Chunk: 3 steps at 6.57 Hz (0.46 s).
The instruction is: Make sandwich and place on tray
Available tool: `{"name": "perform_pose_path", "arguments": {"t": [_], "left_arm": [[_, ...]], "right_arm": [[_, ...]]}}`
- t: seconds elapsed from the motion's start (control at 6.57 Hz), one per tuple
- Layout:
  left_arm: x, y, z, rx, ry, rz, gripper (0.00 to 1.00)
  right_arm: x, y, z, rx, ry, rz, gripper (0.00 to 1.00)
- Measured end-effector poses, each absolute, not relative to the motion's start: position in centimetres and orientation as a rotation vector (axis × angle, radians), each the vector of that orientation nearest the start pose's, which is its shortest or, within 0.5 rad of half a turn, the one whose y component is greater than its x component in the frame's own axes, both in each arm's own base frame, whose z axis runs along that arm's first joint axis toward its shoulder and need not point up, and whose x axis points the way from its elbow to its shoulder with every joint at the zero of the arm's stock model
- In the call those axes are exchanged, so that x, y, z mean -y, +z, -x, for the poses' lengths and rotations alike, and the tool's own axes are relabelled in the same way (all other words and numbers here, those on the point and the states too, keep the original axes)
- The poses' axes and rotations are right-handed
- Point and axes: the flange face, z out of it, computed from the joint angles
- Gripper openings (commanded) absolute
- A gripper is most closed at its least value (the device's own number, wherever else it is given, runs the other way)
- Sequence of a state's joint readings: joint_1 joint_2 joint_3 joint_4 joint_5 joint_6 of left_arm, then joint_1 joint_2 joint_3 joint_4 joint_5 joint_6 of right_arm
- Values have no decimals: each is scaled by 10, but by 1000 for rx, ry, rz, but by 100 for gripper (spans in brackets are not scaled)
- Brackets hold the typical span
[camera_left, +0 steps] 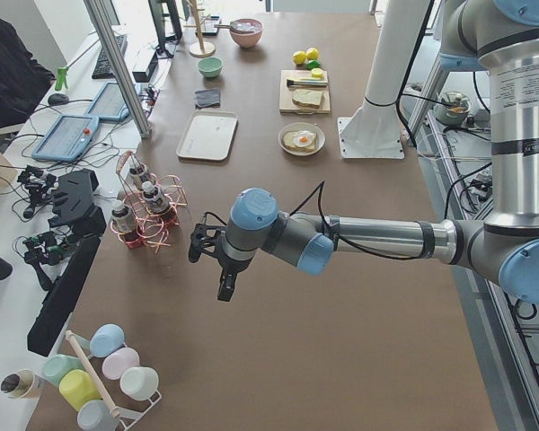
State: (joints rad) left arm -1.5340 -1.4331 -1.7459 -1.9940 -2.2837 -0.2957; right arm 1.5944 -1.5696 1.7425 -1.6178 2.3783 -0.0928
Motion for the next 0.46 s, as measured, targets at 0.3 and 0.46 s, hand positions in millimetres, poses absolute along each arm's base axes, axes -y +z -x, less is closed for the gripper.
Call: {"name": "perform_pose_path", "arguments": {"t": [0.3, 0.46], "left_arm": [[459, 594, 51, -762, -81, -316, 97], [458, 595, 51, -762, -81, -314, 97]], "right_arm": [[495, 572, -66, 807, -132, -168, 100], [496, 569, -64, 812, -136, -171, 100]]}}
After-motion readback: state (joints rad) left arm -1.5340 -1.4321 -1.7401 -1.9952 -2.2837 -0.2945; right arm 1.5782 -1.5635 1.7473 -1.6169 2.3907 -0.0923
